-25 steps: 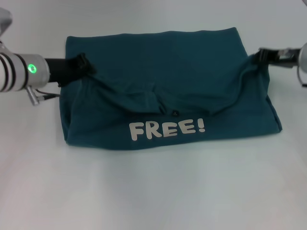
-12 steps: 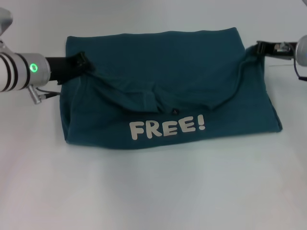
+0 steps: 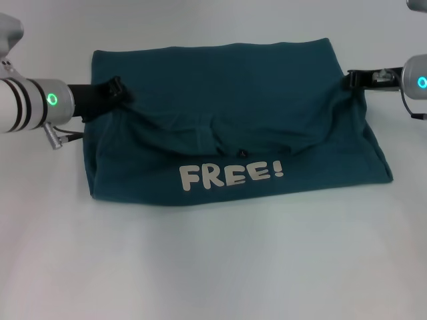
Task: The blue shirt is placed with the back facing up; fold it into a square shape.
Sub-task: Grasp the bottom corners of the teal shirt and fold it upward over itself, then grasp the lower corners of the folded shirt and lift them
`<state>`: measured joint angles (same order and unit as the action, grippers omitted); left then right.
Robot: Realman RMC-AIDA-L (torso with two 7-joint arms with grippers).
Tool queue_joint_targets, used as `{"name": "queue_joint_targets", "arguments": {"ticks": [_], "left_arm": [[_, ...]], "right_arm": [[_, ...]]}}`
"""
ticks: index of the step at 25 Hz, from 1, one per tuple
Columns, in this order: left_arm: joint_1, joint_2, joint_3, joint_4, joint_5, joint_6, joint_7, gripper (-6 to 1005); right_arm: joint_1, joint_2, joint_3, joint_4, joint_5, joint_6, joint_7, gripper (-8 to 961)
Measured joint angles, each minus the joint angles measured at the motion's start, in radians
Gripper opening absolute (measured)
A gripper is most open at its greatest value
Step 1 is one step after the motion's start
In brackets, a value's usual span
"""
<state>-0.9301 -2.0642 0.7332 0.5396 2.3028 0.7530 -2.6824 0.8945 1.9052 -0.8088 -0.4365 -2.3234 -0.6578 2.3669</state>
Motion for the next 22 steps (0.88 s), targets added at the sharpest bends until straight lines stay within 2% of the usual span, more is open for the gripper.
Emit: {"name": "queue_joint_targets", "arguments": {"ticks": [3, 8, 13, 17, 18, 20, 22], "left_arm": [[0.011, -0.004, 0.000, 0.000, 0.000, -0.011, 0.000, 63], [0.022, -0.004, -0.003, 0.000, -0.006, -0.016, -0.002, 247], [0.032, -0.007, -0.002, 0.010, -0.007, -0.008, -0.008, 399], [0.053, -0.020, -0.006, 0.042, -0.011, 0.018, -0.004, 514], [0.071, -0.027, -0.008, 0.070, -0.018, 0.037, 0.000, 539], [0.112, -0.041, -0.008, 0.123, -0.049, 0.076, 0.017, 590], [0.163, -0.055, -0.007, 0.173, -0.099, 0.117, 0.039, 641]], "right_arm": [[-0.011, -0.007, -0.001, 0.001, -0.003, -0.004, 0.015, 114], [-0.031, -0.020, 0.005, -0.005, -0.003, -0.029, 0.021, 117], [-0.041, -0.038, 0.003, -0.006, -0.034, -0.044, 0.082, 386], [-0.064, -0.047, 0.028, -0.041, -0.063, -0.132, 0.145, 483], [-0.082, -0.047, 0.042, -0.068, -0.052, -0.174, 0.147, 507], [-0.135, -0.033, 0.072, -0.148, -0.020, -0.256, 0.147, 556], [-0.206, -0.001, 0.107, -0.244, 0.023, -0.330, 0.147, 604]]}}
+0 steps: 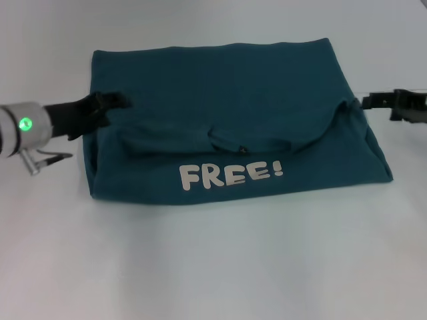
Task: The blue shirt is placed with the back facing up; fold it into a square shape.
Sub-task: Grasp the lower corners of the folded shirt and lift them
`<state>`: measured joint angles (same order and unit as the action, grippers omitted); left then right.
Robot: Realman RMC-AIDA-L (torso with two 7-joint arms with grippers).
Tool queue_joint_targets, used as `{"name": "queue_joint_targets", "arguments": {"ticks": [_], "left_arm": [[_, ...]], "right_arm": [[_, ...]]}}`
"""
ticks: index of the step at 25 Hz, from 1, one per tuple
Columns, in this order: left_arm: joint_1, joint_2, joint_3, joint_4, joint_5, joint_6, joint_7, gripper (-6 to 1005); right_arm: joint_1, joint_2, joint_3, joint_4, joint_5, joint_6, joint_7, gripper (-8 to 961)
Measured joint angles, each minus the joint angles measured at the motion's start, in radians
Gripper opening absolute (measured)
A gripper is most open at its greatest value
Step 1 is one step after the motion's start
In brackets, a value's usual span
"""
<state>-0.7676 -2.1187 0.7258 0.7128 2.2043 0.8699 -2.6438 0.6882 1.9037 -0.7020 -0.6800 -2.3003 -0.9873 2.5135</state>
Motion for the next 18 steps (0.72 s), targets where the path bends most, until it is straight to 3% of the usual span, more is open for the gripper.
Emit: {"name": "queue_joint_targets", "arguments": {"ticks": [3, 5, 6, 11, 18], "left_arm": [[0.085, -0.001, -0.001, 0.033, -0.109, 0.080, 0.031, 636], [0.124, 0.003, -0.003, 0.032, -0.155, 0.126, 0.045, 632], [0.140, 0.004, -0.007, 0.032, -0.166, 0.144, 0.052, 630], [0.192, 0.003, -0.044, 0.016, -0.171, 0.203, 0.104, 628], [0.196, 0.009, -0.068, -0.038, -0.144, 0.158, 0.158, 629]], "right_arm": [[-0.107, 0.046, 0.048, -0.102, 0.112, -0.096, -0.032, 741], [-0.169, 0.062, 0.072, -0.121, 0.218, -0.165, -0.095, 832], [-0.200, 0.066, 0.087, -0.113, 0.284, -0.214, -0.140, 829], [-0.269, 0.050, 0.145, -0.003, 0.460, -0.403, -0.263, 812], [-0.283, 0.031, 0.153, 0.071, 0.468, -0.488, -0.317, 794]]}}
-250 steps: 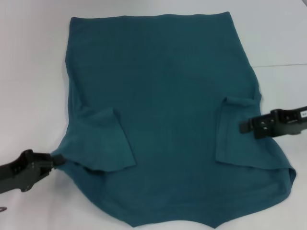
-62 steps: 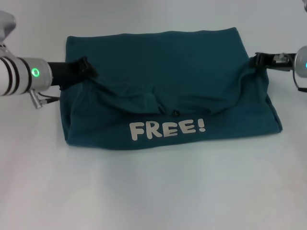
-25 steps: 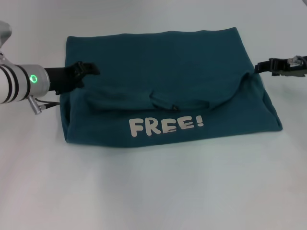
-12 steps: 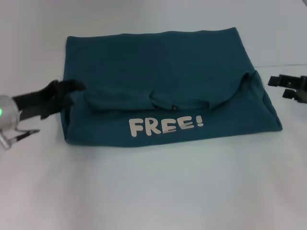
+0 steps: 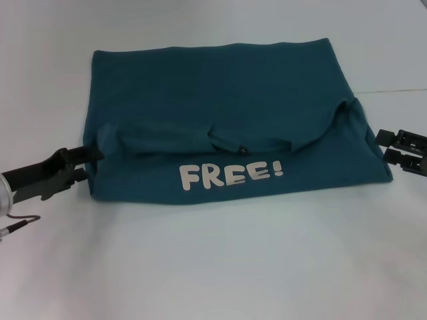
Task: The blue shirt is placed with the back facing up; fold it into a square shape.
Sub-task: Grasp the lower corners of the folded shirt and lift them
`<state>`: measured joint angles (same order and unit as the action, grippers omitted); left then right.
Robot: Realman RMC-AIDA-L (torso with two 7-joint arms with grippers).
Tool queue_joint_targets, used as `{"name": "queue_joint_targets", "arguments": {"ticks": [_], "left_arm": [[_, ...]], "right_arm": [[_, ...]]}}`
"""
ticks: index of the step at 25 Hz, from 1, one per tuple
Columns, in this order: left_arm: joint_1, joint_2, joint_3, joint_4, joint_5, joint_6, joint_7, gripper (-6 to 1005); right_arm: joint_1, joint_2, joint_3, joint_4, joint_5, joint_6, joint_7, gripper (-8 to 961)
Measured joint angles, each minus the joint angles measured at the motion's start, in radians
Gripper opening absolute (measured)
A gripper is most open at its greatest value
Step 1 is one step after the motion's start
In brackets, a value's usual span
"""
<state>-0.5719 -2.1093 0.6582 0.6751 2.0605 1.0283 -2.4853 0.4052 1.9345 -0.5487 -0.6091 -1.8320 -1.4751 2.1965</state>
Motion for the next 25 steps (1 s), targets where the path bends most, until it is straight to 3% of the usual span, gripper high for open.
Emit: {"name": "queue_joint_targets", "arguments": {"ticks": [7, 18, 25], "left_arm": [[-0.038, 0.002, 0.033, -0.062, 0.061, -0.085, 0.001, 629], [-0.048, -0.006, 0.069, -0.075, 0.063, -0.062, -0.015, 628], [-0.050, 0.000, 0.073, -0.073, 0.065, -0.060, -0.028, 519]], "right_arm": [[0.002, 0.000, -0.001, 0.001, 0.000, 0.010, -0.004, 787], [0.001, -0.001, 0.008, 0.002, 0.002, 0.015, -0.004, 787], [0.008, -0.012, 0.007, 0.002, -0.047, 0.032, 0.030, 787]]}}
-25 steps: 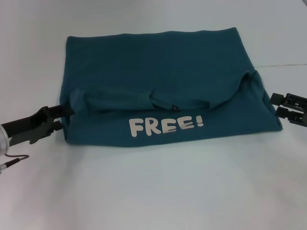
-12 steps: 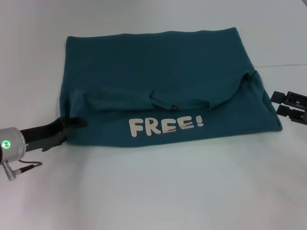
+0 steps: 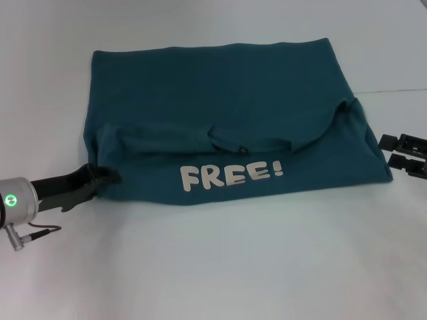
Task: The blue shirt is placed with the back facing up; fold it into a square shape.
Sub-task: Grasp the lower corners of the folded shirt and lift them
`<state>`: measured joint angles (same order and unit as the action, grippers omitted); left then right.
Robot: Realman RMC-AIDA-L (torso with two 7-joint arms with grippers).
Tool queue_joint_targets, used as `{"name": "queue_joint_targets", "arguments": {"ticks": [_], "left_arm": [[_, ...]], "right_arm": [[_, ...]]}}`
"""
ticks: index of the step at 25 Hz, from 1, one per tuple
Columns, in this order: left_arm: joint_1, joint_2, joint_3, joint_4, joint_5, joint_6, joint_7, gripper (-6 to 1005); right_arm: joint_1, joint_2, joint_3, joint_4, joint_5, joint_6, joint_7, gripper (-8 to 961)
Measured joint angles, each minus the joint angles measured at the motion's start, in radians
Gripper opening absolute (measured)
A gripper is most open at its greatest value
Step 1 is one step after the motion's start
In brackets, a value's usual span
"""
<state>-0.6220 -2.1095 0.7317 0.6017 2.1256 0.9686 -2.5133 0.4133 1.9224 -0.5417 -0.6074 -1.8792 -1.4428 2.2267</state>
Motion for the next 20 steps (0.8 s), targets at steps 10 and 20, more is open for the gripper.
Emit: {"name": "queue_joint_targets", "arguments": {"ticks": [10, 20], "left_arm": [[0.002, 0.006, 0.001, 0.008, 0.001, 0.013, 0.007, 300], [-0.017, 0.017, 0.000, 0.012, 0.001, 0.014, 0.004, 30]], "right_arm": [[0.016, -0.032, -0.011, -0.003, -0.046, 0.004, 0.021, 788], [0.188, -0.135, -0.012, -0.016, -0.448, 0.127, 0.214, 788]]}}
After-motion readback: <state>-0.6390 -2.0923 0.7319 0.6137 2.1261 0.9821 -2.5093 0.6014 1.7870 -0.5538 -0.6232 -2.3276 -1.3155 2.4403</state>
